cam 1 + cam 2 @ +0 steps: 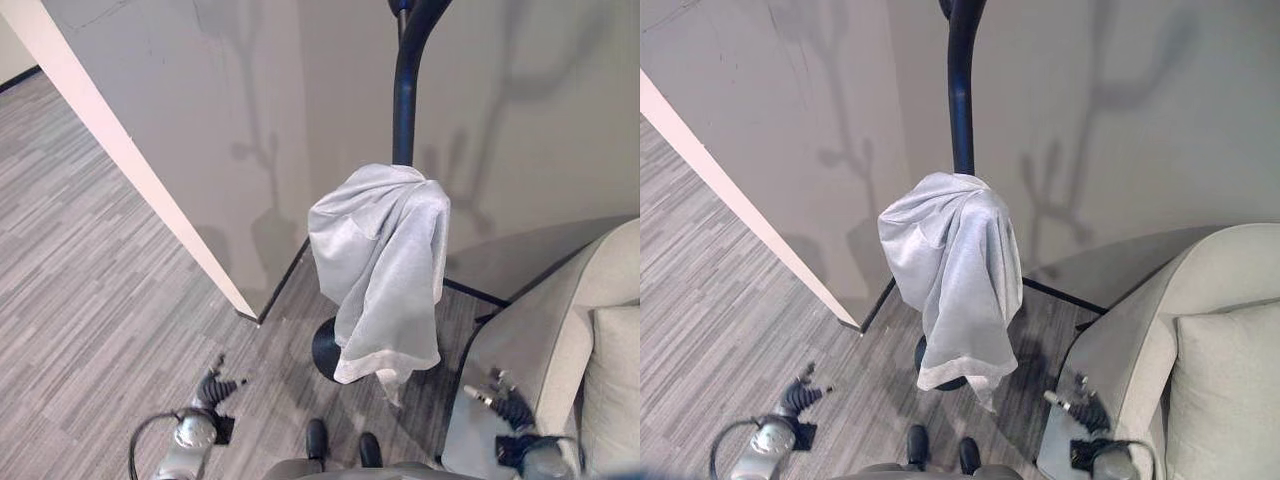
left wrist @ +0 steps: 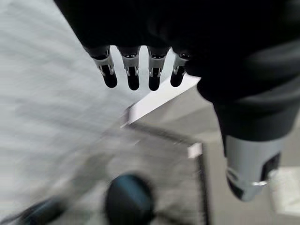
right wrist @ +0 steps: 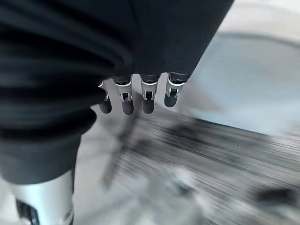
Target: Hang the clothes on the sofa on the clothes rack.
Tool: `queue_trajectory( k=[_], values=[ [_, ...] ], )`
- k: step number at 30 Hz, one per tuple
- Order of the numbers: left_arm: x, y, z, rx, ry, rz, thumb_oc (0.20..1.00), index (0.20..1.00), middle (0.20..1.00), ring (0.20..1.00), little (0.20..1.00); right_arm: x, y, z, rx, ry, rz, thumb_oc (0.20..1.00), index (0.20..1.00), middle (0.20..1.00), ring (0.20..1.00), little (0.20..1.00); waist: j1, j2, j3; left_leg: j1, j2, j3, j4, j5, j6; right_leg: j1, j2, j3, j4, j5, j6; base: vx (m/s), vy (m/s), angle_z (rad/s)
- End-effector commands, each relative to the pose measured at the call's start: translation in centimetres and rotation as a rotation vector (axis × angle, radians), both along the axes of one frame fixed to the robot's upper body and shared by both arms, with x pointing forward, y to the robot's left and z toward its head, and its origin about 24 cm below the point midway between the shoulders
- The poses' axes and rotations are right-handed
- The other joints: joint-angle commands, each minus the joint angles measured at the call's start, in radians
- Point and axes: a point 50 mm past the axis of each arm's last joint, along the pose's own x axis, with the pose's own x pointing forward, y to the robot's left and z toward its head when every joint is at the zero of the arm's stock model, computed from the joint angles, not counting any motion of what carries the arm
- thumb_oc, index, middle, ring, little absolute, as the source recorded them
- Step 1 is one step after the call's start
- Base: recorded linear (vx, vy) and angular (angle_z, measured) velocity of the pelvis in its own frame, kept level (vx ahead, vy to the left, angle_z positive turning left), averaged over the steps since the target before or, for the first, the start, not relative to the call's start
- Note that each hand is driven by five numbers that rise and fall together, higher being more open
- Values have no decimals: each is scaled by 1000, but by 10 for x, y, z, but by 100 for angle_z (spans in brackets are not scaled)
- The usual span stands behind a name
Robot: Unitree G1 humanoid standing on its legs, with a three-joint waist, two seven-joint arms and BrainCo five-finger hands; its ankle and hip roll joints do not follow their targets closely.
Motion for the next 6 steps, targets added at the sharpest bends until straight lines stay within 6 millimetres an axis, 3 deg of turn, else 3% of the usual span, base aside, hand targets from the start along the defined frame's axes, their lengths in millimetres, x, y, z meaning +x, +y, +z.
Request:
queue_trajectory(
  k=[1,6],
  values=[
    [27,-5,9,-32,-76,-49,1000,1000,1000,1000,1000,17,-13,8,9,-67,-67,1000,1000,1000,1000,1000,14,23,-5,74,37,116,8,-62,-42,-41,-2,-20,71,2,88,-8,30,0],
    [20,-19,-6,-98,0,-60,1000,1000,1000,1000,1000,-6,-5,-17,35,103,-118,1000,1000,1000,1000,1000,14,26,-9,74,36,119,8,-63,-42,-44,-3,-20,71,2,87,0,0,0]
  ],
)
